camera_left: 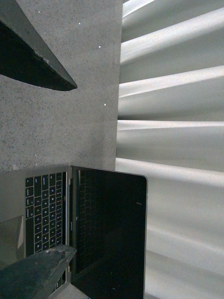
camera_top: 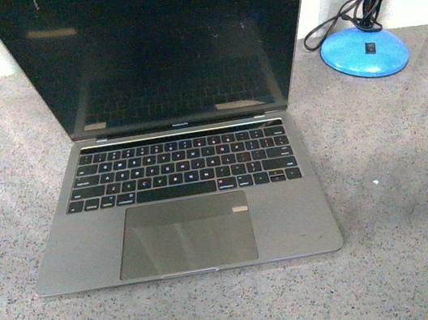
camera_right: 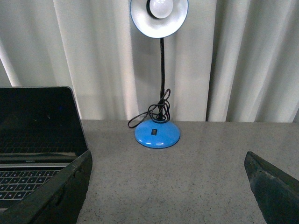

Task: Close laptop

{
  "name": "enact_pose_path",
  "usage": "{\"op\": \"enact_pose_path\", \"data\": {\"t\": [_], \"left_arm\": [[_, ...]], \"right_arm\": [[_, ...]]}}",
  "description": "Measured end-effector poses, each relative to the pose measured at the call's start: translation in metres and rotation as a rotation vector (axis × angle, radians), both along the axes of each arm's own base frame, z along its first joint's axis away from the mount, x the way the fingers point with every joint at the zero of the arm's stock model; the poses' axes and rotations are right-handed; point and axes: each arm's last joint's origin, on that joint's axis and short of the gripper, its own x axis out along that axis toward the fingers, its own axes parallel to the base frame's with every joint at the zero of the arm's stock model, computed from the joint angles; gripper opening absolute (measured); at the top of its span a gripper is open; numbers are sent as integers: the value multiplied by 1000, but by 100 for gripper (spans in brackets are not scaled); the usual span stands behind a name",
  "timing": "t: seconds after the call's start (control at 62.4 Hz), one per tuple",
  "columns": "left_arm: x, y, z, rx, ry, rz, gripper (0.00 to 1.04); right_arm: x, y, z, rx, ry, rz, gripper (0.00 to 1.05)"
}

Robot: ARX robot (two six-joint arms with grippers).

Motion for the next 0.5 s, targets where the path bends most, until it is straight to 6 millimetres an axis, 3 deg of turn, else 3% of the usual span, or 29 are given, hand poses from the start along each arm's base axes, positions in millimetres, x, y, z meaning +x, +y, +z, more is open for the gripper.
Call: {"op": "enact_pose_path", "data": {"t": [0.497], "left_arm": [[0,0,0,0,0,0,98]], "right_arm": [[0,0,0,0,0,0,95]]}}
